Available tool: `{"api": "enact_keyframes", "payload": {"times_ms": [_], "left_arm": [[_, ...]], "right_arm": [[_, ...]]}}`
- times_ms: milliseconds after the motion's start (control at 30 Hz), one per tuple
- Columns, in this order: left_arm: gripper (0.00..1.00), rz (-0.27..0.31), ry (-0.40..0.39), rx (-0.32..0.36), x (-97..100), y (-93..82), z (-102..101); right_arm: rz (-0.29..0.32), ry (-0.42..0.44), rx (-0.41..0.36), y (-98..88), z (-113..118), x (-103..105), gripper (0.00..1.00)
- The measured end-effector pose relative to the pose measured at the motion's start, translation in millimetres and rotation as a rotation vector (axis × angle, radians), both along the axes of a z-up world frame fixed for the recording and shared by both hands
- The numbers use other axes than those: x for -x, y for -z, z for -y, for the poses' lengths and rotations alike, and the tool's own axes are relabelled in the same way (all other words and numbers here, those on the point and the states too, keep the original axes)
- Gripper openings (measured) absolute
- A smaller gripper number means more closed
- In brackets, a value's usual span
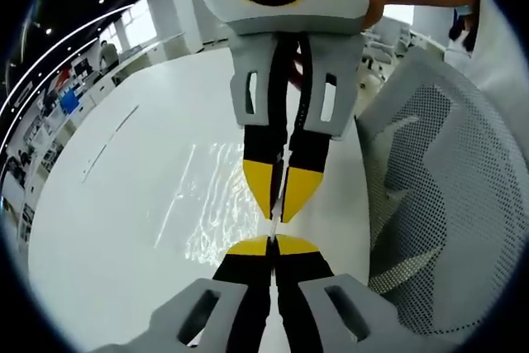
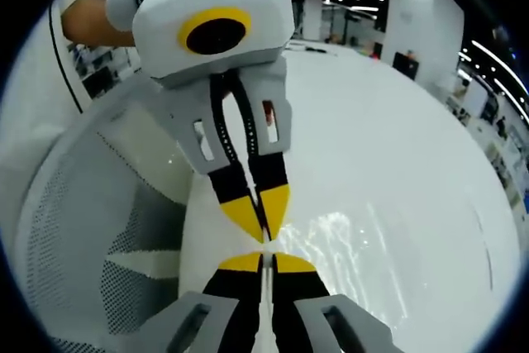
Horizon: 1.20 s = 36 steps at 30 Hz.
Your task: Open the resealable bag by pulling the two sides of the seal apart until the entire bag opening is separated and visibly accessible.
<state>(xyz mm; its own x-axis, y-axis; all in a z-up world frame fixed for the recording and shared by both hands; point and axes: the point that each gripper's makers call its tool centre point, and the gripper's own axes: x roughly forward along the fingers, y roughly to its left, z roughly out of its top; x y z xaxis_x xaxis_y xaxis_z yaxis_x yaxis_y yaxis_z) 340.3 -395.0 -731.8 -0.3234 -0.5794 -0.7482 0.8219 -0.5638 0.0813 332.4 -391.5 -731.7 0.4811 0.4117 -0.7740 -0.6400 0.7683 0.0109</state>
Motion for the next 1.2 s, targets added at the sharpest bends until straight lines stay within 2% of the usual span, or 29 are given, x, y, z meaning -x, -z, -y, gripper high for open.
{"api": "enact_keyframes", "payload": {"times_ms": [1200], "left_arm": [[0.00,-0.011,-0.041,-0.018,-15.8,0.8,-6]], "right_arm": [[-0.021,0.075,0.038,2.9,48,36,0.00]]}}
